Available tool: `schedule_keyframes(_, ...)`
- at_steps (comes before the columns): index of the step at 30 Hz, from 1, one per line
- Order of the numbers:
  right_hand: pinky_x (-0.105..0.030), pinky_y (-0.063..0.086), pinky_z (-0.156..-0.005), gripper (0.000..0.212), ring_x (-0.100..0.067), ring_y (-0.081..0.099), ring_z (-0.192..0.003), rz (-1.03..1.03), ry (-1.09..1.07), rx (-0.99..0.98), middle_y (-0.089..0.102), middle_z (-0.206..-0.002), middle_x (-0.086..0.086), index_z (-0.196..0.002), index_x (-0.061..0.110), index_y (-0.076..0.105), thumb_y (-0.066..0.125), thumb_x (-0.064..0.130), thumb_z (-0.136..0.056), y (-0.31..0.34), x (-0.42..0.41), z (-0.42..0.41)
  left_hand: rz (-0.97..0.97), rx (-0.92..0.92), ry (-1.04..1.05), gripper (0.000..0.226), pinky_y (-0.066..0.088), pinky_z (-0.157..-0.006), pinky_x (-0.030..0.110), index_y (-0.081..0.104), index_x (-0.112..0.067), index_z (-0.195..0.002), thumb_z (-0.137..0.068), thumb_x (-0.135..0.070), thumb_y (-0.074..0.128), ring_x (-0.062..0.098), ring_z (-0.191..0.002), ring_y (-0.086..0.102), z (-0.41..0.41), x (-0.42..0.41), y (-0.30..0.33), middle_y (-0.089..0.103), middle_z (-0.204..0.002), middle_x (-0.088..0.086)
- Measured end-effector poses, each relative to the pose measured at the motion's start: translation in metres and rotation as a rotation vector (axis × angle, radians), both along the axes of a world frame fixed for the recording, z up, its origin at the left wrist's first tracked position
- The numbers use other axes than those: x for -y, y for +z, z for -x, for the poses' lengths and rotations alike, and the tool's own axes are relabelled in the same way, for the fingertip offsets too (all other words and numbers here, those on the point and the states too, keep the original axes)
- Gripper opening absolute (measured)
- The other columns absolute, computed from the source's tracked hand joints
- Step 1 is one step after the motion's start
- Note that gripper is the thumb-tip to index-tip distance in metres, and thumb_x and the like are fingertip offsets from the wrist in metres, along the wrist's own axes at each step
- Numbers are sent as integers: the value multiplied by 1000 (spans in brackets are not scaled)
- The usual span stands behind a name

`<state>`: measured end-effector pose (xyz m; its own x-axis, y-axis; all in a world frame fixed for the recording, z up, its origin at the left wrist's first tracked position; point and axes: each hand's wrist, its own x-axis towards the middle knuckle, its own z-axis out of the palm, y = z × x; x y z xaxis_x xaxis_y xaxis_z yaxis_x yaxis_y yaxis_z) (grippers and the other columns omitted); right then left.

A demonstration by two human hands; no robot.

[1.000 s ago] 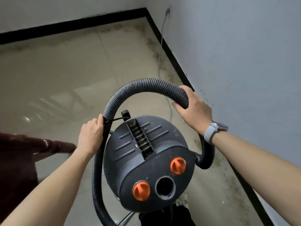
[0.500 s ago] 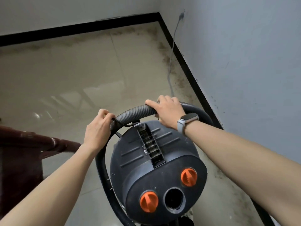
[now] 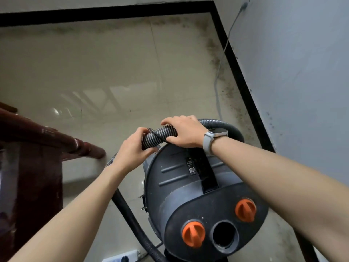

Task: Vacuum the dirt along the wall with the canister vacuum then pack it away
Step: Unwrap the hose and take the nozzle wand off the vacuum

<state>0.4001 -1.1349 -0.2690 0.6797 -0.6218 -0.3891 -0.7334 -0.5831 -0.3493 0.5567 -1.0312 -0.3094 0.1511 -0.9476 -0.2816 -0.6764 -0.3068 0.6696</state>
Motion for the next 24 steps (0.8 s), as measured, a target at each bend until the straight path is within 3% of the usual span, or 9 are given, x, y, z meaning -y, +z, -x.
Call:
schedule_keyframes(5, -55, 10, -112, 56, -22, 32, -133, 6, 64, -67, 41, -141, 0, -142, 35, 33, 48, 47, -89, -6, -17, -9, 23, 53, 55, 43, 36, -73, 30, 49, -14, -111, -77, -23, 75, 27, -98, 58, -6, -10, 6, 58, -98, -3)
schedule_keyframes(8, -48, 20, -110, 47, -19, 37, -131, 169, 160, -35, 43, -140, 6, -141, 34, 34, 36, 48, -96, -11, -24, -12, 17, 78, 116, 37, 35, -72, 32, 45, -19, -100, -78, -23, 74, 30, -95, 58, -9, -22, 9, 53, -90, -6)
schedule_keyframes(12, -38, 32, -100, 38, -20, 46, -123, 280, 212, 33, 51, -133, 5, -135, 24, 42, 28, 34, -101, -15, -26, -13, 45, 93, 174, 39, 34, -70, 32, 38, -24, -93, -78, -25, 74, 31, -91, 58, -4, -37, 14, 52, -87, -7)
schedule_keyframes(15, -37, 39, -89, 30, -29, 55, -110, 261, 88, 73, 61, -117, -5, -119, 14, 52, 32, 28, -100, -14, -20, -15, 35, 63, 185, 39, 35, -67, 32, 38, -24, -93, -77, -26, 74, 28, -84, 57, -14, -47, 17, 51, -80, -11)
schedule_keyframes(20, -38, 39, -81, 27, -38, 56, -106, -2, -408, 41, 62, -114, -20, -114, 7, 51, 33, 21, -100, -15, -4, -4, -14, 28, 208, 39, 39, -62, 33, 38, -23, -94, -77, -29, 73, 23, -78, 57, -31, -74, 23, 52, -78, -15)
schedule_keyframes(24, -33, 29, -75, 26, -37, 54, -106, -88, -420, 114, 61, -114, -19, -113, 8, 51, 33, 23, -101, -14, -6, -8, -220, 20, 62, 45, 45, -76, 34, 40, -29, -109, -79, -49, 66, 23, -90, 59, -30, -55, 30, 59, -95, -6)
